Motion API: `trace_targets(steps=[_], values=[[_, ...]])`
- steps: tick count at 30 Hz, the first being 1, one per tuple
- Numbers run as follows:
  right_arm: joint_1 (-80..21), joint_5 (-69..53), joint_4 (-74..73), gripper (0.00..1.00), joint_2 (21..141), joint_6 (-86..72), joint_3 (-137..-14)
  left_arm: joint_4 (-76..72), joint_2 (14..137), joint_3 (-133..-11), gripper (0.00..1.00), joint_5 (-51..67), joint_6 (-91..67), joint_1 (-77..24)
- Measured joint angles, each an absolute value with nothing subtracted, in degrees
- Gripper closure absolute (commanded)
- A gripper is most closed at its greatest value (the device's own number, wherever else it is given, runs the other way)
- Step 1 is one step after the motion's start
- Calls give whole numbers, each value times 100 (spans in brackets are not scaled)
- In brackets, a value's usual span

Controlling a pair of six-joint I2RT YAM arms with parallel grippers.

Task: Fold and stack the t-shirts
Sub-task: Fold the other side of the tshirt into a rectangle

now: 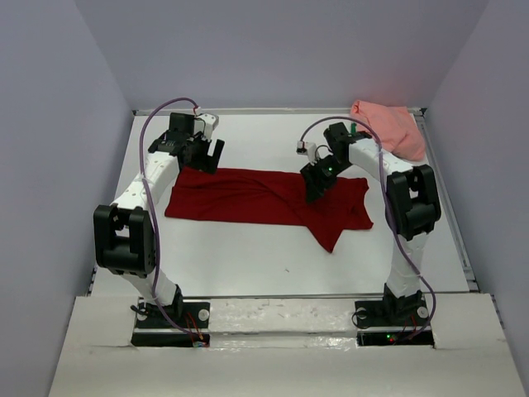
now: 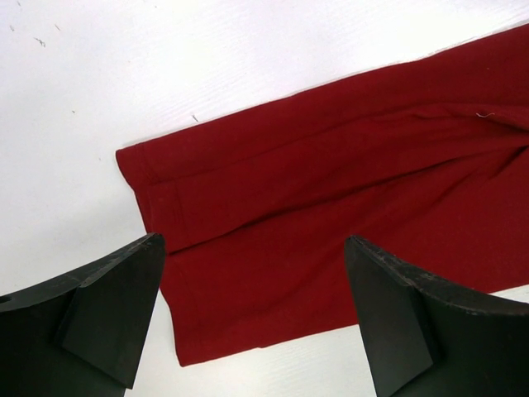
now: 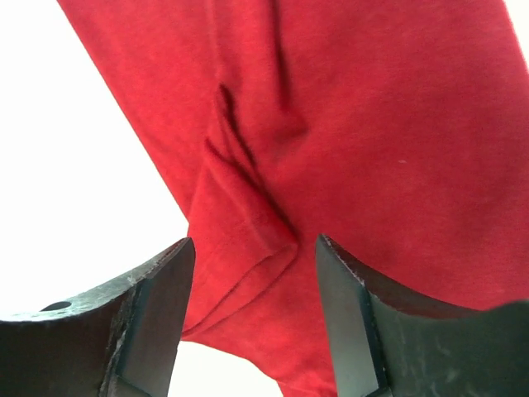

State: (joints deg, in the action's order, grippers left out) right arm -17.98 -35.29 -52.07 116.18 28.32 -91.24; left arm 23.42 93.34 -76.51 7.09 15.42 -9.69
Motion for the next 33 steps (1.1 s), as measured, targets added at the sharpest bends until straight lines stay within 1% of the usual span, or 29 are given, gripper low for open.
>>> trace_targets(steps=[9,16,25,28,33], values=[[-1857,-3677,-5339,38,11574,2836,-8825,2342,9336,-7651,1,709,1542,-980],[-1885,-3710,-5363,38,11574,2862,-8794,2342,9336,-7651,1,709,1542,-991],[-1885,-3712,-5363,42,11577,2888,-8788,2342,9336,-7651,1,707,1542,-1007],[-1887,-3710,-5358,45,11594,2910,-8788,2342,9336,-7651,1,707,1542,-1009],[-1916,-3715,-5347,54,11723,2936,-8755,2342,9336,-7651,1,707,1544,-1015]])
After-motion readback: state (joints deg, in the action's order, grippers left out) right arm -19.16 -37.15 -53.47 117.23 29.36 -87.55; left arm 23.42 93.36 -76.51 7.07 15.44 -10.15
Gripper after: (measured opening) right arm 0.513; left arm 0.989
